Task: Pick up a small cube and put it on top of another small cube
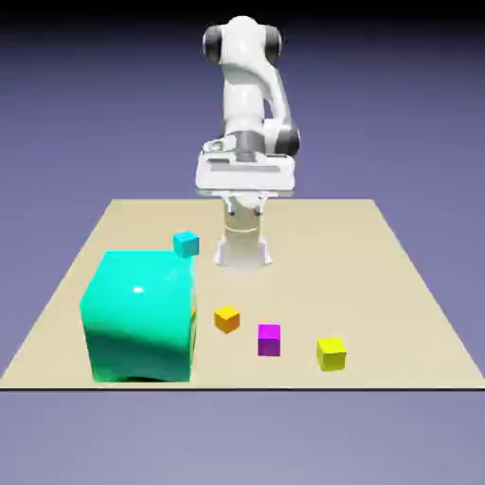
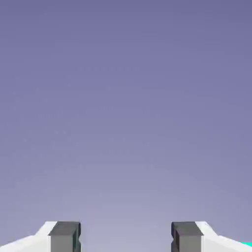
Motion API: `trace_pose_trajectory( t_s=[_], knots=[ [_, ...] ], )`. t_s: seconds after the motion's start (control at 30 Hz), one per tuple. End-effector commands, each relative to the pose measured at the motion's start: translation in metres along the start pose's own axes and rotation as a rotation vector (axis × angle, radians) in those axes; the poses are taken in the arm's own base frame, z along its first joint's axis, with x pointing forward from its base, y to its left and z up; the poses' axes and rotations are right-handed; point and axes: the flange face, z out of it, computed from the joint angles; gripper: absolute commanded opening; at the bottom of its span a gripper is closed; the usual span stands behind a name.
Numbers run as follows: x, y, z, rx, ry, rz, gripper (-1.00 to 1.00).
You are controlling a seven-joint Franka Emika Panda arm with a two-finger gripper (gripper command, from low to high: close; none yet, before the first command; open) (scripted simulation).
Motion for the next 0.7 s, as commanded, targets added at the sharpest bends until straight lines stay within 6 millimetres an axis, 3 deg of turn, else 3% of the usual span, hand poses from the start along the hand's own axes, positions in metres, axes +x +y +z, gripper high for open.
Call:
trace_pose_trajectory(
  t_s=[0.0, 0.17, 0.3, 0.47, 0.67],
  knots=[
    [-0.013, 0.003, 0.015, -0.057, -0.050, -0.054, 0.00],
    [-0.079, 0.030, 0.078, -0.341, -0.295, -0.319, 0.00],
    [-0.130, 0.066, 0.111, -0.560, -0.477, -0.533, 0.00],
    [-0.183, 0.115, 0.133, -0.815, -0.673, -0.814, 0.00],
    [-0.229, 0.170, 0.139, -1.075, -0.837, -1.177, 0.00]
  ],
)
